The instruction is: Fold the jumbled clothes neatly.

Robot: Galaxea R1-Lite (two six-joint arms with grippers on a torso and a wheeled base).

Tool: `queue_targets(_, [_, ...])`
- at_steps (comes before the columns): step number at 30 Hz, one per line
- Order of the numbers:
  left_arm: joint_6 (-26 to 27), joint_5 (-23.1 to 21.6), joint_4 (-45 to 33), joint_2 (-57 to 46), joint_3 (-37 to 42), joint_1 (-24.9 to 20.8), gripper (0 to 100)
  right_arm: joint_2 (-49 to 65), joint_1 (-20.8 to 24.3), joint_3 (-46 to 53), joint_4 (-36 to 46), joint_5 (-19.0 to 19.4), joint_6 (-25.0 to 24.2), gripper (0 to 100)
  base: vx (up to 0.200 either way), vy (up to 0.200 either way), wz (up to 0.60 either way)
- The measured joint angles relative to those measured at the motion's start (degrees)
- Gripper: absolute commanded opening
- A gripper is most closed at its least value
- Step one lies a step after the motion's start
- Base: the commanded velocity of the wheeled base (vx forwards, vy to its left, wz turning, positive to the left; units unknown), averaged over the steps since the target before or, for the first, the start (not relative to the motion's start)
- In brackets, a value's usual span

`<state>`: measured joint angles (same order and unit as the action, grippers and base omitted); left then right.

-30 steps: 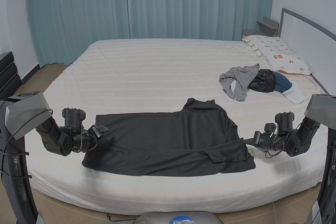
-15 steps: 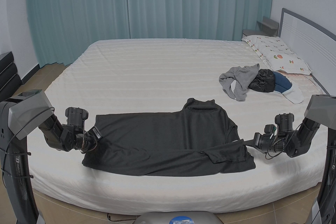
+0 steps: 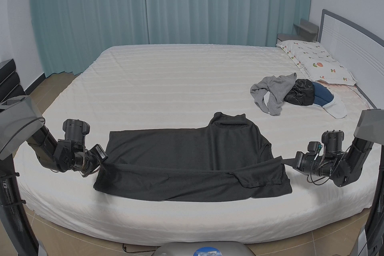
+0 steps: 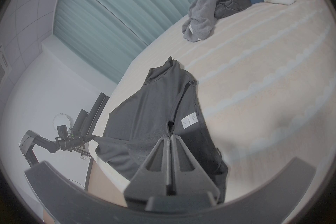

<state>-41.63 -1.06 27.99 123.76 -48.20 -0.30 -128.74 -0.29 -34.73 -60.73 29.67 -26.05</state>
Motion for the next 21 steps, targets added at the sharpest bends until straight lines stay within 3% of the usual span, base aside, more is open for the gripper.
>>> queue_targets(21, [4.66, -1.05, -5.99, -20.65, 16.43, 4.49, 0, 10.36, 1.0, 21.59, -20.26, 0.51, 0.06, 0, 0.0, 0.0, 0.0])
